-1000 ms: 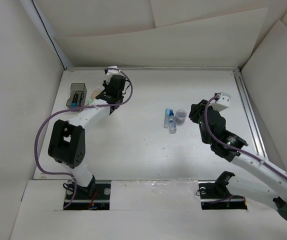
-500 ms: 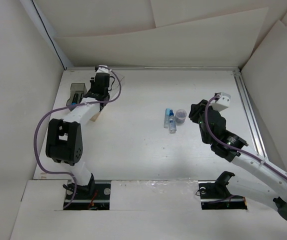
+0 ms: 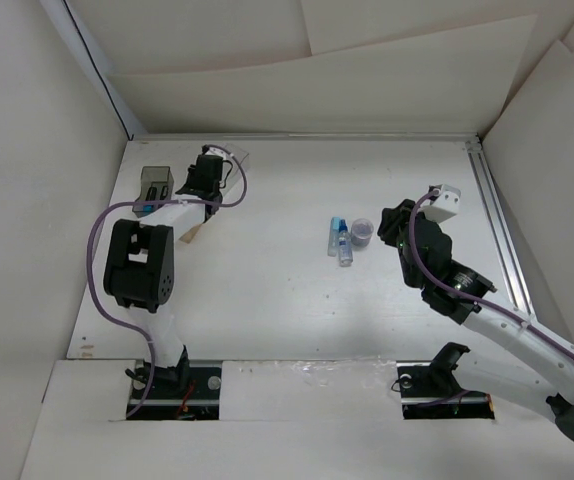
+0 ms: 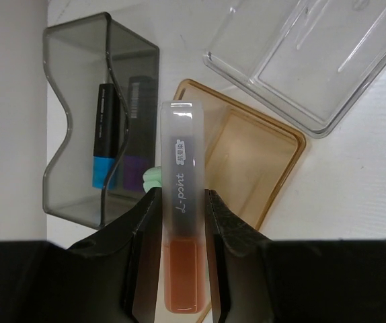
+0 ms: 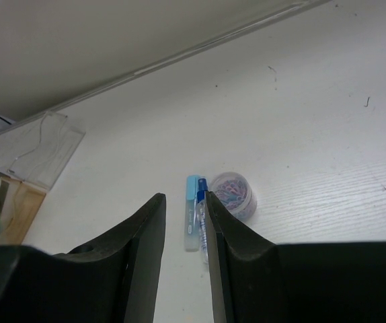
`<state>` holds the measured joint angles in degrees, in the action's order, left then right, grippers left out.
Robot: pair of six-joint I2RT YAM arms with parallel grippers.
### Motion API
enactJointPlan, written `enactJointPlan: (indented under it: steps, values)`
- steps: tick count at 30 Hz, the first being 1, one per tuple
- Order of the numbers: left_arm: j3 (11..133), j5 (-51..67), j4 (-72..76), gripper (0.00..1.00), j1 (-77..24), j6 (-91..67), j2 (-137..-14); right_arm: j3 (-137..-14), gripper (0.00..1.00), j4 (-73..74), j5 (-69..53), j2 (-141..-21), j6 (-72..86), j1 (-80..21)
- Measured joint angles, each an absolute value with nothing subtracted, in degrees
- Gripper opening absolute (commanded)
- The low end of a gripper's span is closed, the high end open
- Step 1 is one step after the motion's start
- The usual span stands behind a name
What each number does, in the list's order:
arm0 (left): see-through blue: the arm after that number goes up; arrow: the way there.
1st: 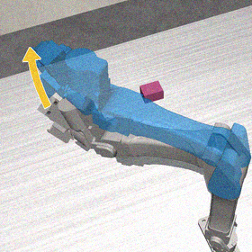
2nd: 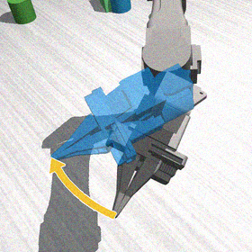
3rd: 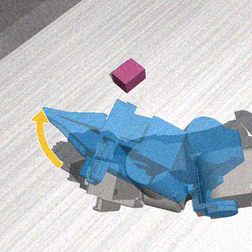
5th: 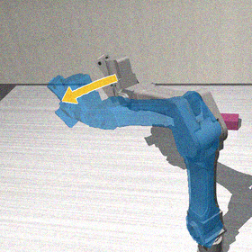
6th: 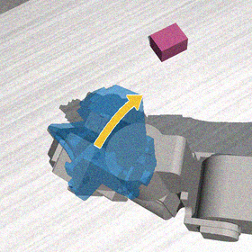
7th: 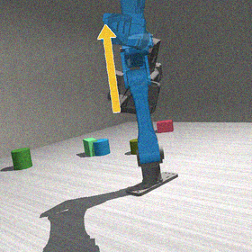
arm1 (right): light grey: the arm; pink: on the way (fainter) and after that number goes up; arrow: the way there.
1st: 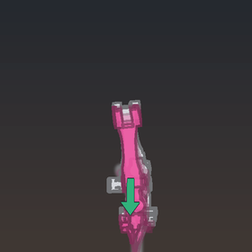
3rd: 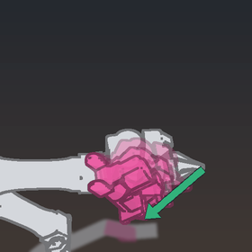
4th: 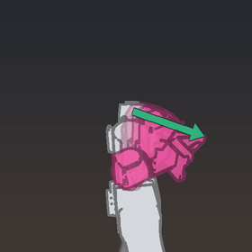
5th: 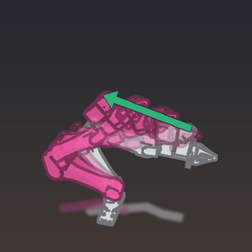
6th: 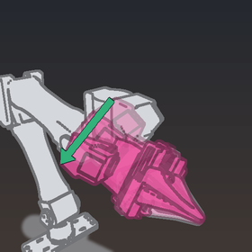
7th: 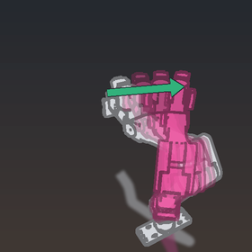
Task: Sort the stationery into containers
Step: Place the pen in the storage box.
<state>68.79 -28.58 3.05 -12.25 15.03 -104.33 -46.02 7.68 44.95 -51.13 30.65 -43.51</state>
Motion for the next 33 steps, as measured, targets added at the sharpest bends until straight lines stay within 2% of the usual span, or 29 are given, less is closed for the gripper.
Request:
enactJointPlan:
  steps: [5, 12, 18, 22, 27, 29, 33]
  values:
    - [68.79, -28.58, 3.05, 0.13, -11.75, 15.84, -106.24, -46.02, 0.36, 7.68, 44.95, -51.13, 30.65, -43.51]
    - [68.79, -28.69, 3.64, 0.33, -11.51, 16.25, -106.24, -46.02, 0.36, 7.68, 44.95, -51.13, 30.65, -43.51]
    - [67.99, -28.71, 3.79, 0.4, -11.53, 16.47, -106.21, -46.02, 0.36, 7.68, 44.95, -51.13, 30.65, -43.51]
    - [67.81, -29.04, 3.7, 0.4, -11.73, 16.32, -105.97, -46.02, 0.36, 7.7, 44.93, -51.13, 30.65, -43.51]
    - [69.34, -30.17, 1.54, 0.3, -13.39, 13.63, -103.46, -46.02, 0.36, 7.68, 44.93, -51.13, 30.65, -43.51]
    - [71.79, -29.36, -0.01, 0.29, -14.98, 10.79, -101.82, -46.02, 0.33, 7.68, 44.95, -51.13, 30.63, -43.51]
    - [75.7, -26.11, -2.02, 0.27, -20.38, 3.33, -96.33, -46.02, 0.19, 7.68, 45.08, -51.09, 30.28, -43.51]
